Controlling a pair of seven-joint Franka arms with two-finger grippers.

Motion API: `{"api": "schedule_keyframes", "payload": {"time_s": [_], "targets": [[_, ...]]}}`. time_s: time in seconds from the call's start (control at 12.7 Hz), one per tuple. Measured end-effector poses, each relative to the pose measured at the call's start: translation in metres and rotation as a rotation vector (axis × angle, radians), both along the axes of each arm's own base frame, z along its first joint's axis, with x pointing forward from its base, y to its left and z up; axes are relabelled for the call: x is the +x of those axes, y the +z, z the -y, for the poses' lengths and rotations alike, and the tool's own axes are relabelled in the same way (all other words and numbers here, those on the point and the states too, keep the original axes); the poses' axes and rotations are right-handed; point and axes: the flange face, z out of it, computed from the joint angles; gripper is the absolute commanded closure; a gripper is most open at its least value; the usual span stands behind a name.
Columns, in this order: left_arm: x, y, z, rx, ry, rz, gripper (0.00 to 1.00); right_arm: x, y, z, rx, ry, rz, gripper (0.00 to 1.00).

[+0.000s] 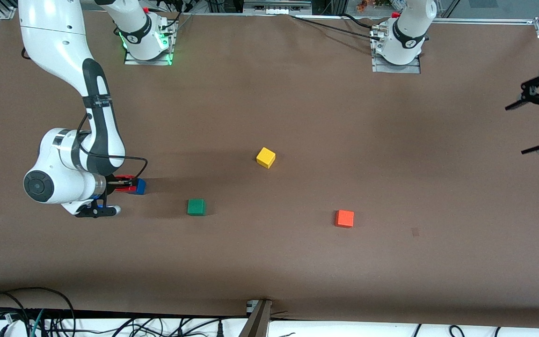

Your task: Pass red block to right arm, stack on blue

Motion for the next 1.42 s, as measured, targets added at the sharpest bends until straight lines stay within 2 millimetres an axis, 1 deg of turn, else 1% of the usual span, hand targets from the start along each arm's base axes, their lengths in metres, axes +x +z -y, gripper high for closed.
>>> {"api": "schedule_keyframes", "payload": {"time_s": [0.08,0.16,0.24,0.31,0.47,0.55,0.63,0.71,0.79,0.87,1.02,1.1,1.18,1.42], "targets": [[-0.011,0.003,0.016,0.03,0.063,-0.012,0.0,0.0,0.001,-0.002,0.001,0.001,0.001,0.0],[-0.028,0.003,0.042,0.064,0.16,-0.035,0.0,0.003,0.007,-0.007,0.004,0.007,0.014,0.0],[-0.037,0.002,0.053,0.082,0.237,-0.049,0.0,0.006,0.014,-0.01,0.008,0.012,0.028,0.0],[-0.044,-0.003,0.061,0.107,0.37,-0.066,0.0,0.01,0.026,-0.013,0.013,0.017,0.047,0.0],[-0.049,-0.025,0.077,0.154,0.657,-0.083,0.0,0.018,0.06,-0.019,0.03,0.029,0.074,0.0],[-0.05,-0.04,0.085,0.167,0.741,-0.088,0.0,0.022,0.079,-0.022,0.038,0.036,0.081,0.0],[-0.05,-0.053,0.088,0.173,0.783,-0.089,0.0,0.024,0.099,-0.023,0.045,0.041,0.089,0.0],[-0.049,-0.064,0.085,0.178,0.815,-0.094,0.0,0.027,0.119,-0.022,0.048,0.042,0.096,0.0],[-0.047,-0.069,0.073,0.182,0.845,-0.097,0.0,0.027,0.139,-0.018,0.051,0.04,0.104,0.0],[-0.044,-0.072,0.054,0.181,0.881,-0.096,0.0,0.027,0.158,-0.011,0.053,0.034,0.114,0.0],[-0.037,-0.075,0.004,0.159,0.961,-0.069,0.0,0.021,0.196,0.002,0.065,0.021,0.142,0.0],[-0.035,-0.078,-0.014,0.152,0.981,-0.061,0.0,0.016,0.215,0.006,0.076,0.018,0.151,0.0],[-0.033,-0.08,-0.022,0.147,0.995,-0.053,0.0,0.009,0.233,0.008,0.085,0.019,0.153,0.0],[-0.03,-0.082,-0.018,0.125,0.993,-0.012,0.0,-0.014,0.275,0.013,0.092,0.036,0.119,0.0]]}}
